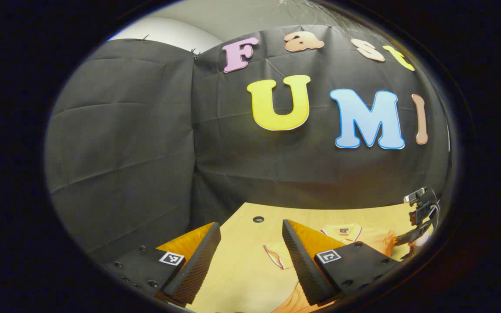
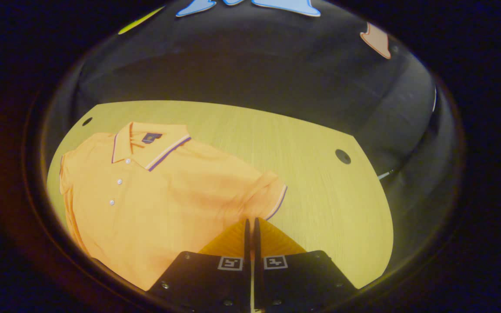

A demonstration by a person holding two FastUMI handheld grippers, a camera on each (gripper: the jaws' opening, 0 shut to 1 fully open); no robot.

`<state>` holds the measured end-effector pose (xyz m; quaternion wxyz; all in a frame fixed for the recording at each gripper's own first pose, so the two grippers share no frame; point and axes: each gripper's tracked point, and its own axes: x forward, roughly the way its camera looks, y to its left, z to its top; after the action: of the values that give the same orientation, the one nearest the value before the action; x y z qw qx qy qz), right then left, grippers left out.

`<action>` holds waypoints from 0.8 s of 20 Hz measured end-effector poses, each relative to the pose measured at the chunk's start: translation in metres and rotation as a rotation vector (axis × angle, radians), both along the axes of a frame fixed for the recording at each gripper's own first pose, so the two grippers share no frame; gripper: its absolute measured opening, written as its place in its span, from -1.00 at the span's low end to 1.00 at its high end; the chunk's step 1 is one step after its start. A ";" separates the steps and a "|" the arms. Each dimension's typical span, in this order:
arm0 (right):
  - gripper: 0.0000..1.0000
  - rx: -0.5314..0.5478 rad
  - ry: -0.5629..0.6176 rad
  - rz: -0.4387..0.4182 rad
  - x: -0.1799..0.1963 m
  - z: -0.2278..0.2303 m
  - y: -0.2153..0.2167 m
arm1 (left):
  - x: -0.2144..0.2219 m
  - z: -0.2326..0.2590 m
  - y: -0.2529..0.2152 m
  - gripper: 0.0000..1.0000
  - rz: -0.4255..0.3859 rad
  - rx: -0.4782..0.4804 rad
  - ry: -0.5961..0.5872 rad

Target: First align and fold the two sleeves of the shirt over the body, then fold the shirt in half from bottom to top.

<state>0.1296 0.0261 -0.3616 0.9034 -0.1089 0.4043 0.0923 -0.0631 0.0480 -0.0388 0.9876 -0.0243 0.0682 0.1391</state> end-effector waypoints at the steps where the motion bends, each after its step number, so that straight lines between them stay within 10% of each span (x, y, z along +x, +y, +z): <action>1: -0.94 -0.011 -0.016 0.036 0.001 0.005 0.010 | 0.000 -0.001 0.001 0.87 0.002 -0.004 0.000; 16: -0.91 -0.047 0.082 0.324 -0.048 -0.019 0.119 | -0.006 -0.004 0.007 0.87 0.041 -0.026 0.020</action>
<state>0.0818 0.1449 -0.3810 0.8566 -0.1899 0.4202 0.2317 -0.0692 0.0554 -0.0431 0.9835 -0.0369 0.0793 0.1585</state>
